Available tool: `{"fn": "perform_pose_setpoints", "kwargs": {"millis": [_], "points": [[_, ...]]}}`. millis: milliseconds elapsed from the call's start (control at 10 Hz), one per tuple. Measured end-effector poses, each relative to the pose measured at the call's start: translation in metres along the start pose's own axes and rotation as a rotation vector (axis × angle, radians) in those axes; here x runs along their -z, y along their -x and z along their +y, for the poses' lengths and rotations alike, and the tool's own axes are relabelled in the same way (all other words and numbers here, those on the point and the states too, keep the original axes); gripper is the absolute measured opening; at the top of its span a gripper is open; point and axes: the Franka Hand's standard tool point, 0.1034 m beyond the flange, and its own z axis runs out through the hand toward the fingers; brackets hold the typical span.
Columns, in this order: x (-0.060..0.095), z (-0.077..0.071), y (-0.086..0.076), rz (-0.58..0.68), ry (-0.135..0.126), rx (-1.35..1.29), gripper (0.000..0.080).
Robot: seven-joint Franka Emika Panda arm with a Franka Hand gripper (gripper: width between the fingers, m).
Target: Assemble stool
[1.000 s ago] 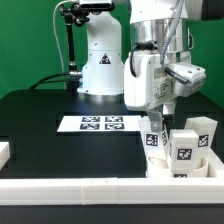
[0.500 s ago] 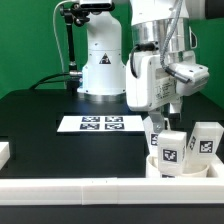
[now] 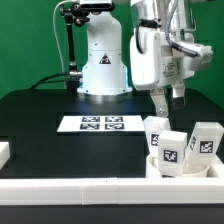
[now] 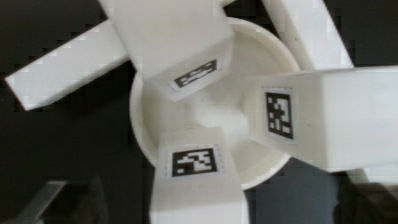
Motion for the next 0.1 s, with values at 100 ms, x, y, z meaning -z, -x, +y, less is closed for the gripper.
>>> {"fn": "perform_pose_setpoints", "kwargs": {"millis": [100], "points": [[0.0001,0.0,0.0001,0.0,0.0,0.0,0.0649]]}}
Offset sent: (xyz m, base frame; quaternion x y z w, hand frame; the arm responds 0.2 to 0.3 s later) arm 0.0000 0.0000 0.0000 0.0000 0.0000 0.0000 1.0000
